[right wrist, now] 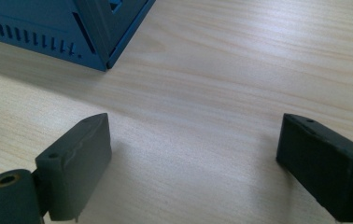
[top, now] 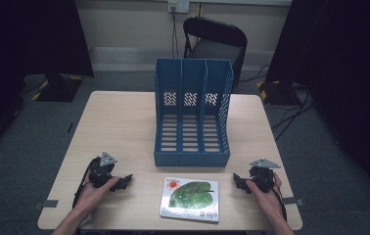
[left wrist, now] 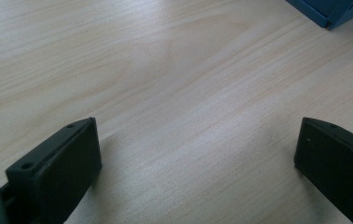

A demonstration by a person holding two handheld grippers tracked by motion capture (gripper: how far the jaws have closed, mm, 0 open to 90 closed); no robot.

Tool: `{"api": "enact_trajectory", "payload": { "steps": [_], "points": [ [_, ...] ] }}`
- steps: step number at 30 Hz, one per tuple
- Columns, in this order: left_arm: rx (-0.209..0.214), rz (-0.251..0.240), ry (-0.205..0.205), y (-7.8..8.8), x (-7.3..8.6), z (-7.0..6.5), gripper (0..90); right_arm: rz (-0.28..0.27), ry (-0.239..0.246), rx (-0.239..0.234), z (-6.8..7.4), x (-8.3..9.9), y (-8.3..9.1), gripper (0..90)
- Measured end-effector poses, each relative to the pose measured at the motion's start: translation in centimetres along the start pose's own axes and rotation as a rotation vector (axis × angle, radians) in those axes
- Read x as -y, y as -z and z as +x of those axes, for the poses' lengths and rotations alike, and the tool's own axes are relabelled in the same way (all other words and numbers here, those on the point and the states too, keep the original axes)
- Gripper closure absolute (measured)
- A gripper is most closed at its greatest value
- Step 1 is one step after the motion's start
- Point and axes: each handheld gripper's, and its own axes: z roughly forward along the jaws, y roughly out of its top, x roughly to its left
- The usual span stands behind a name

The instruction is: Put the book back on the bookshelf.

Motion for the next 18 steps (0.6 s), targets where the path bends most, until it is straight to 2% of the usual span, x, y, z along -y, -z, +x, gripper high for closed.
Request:
{"api": "enact_trajectory", "payload": {
  "steps": [9, 14, 16, 17, 18],
  "points": [
    [0.005, 0.015, -0.002, 0.30, -0.07, -0.13, 2.7, 0.000, -0.002, 0.000, -0.01, 0.00, 0.00, 9.2],
    [0.005, 0.015, -0.007, 0.48, -0.24, -0.20, 9.9, -0.001, -0.004, 0.001, -0.05, 0.03, 0.04, 9.4],
    [0.001, 0.014, -0.017, 0.68, -0.32, 0.00, 18.4, 0.008, -0.002, -0.002, -0.15, -0.05, 0.08, 9.6],
    [-0.002, 0.019, -0.001, 0.75, -0.26, 0.14, 15.5, 0.024, 0.003, -0.015, -0.28, -0.32, 0.09, 12.0],
    [-0.002, 0.019, -0.001, 0.75, -0.26, 0.14, 16.8, 0.024, 0.003, -0.015, -0.28, -0.32, 0.09, 12.0]
  ]
}}
